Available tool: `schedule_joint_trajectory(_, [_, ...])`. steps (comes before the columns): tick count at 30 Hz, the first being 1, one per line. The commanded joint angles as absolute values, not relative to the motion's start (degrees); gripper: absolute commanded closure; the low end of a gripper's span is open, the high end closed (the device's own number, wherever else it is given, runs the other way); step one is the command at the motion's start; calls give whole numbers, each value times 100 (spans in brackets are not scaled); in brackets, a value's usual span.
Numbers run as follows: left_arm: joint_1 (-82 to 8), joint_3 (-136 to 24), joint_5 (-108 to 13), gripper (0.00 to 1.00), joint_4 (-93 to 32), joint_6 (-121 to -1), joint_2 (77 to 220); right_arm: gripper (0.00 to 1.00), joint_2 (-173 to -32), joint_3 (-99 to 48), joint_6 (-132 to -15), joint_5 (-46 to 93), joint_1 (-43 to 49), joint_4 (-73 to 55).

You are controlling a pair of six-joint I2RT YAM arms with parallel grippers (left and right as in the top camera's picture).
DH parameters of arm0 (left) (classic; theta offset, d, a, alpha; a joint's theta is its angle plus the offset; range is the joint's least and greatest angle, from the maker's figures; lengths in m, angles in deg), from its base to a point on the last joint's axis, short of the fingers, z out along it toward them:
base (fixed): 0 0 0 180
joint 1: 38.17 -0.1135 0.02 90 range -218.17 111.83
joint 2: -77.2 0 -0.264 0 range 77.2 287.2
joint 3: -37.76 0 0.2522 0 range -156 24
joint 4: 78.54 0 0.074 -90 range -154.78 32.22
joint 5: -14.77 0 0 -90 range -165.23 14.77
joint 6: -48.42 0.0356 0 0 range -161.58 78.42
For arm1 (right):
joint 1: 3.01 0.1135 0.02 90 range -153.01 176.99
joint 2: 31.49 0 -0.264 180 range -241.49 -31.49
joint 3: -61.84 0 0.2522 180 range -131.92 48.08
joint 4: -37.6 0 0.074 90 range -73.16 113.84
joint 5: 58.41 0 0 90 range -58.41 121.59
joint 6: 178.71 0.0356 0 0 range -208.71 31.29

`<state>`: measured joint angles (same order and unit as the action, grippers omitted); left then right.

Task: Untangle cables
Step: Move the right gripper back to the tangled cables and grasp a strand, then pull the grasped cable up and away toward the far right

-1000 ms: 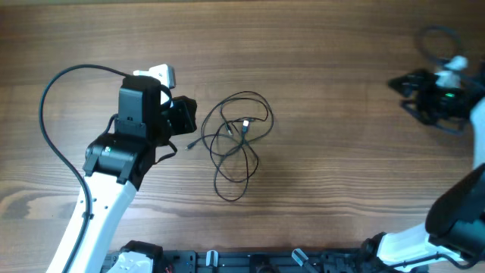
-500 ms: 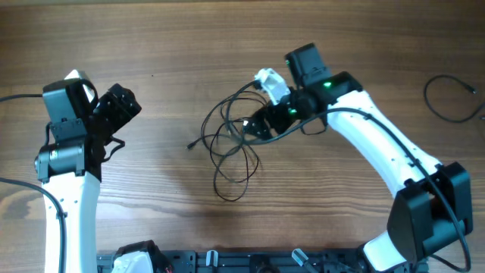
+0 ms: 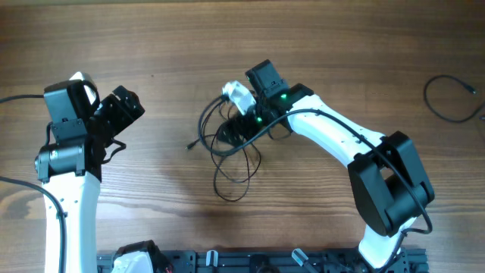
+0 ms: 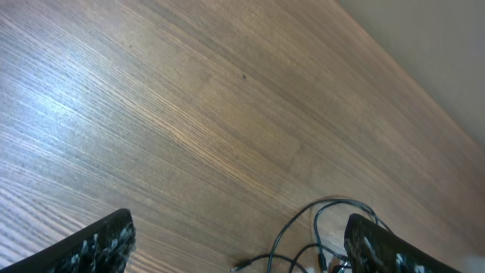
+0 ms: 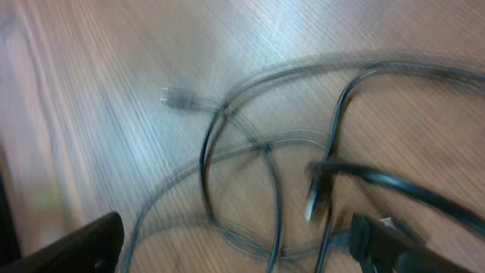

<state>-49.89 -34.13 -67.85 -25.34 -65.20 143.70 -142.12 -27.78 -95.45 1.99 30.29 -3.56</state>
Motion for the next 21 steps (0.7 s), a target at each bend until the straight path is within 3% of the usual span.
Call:
schedule_joint_trajectory(1, [-5018, -3413, -6711, 10, -2510, -6433, 14396, 4, -14290, -2830, -7676, 332, 3042, 468])
schedule_joint_trajectory(5, [-5018, -3413, -6711, 10, -2527, -6430, 14396, 3, -14327, -2830, -5703, 1381, 3046, 792])
schedule_joint_trajectory(6, [-5018, -3413, -6711, 9, -2527, -6430, 14396, 13, -14360, -2830, -5436, 1357, 3046, 918])
schedule_joint_trajectory(9, [-5018, -3413, -6667, 9, -2527, -6433, 14396, 24, -14369, -2830, -4828, 1357, 3046, 1100])
schedule_joint_trajectory(11, [-5018, -3413, -6669, 9, -2527, -6430, 14396, 64, -14369, -2830, -4494, 1357, 3048, 1301])
schedule_joint_trajectory(12, [-5018, -3413, -6669, 10, -2527, -6430, 14396, 69, -14369, -2830, -4361, 1359, 3053, 1347])
schedule_joint_trajectory(14, [-5018, -3413, -6669, 9, -2529, -6433, 14396, 67, -14369, -2830, -4122, 1362, 3051, 1406])
schedule_joint_trajectory(16, [-5018, -3413, -6669, 9, -2525, -6433, 14396, 27, -14369, -2830, -3270, 1490, 3053, 1417])
schedule_joint_trajectory(17, [-5018, -3413, -6669, 9, -2527, -6433, 14396, 24, -14369, -2830, -3189, 1510, 3053, 1426])
schedule_joint_trajectory(18, [-5018, -3413, -6669, 9, -2527, -6433, 14396, 44, -14369, -2830, -2964, 1510, 3051, 1388])
schedule_joint_trajectory(21, [-5018, -3413, -6667, 9, -2525, -6433, 14396, 45, -14369, -2830, -1821, 1574, 3053, 1349])
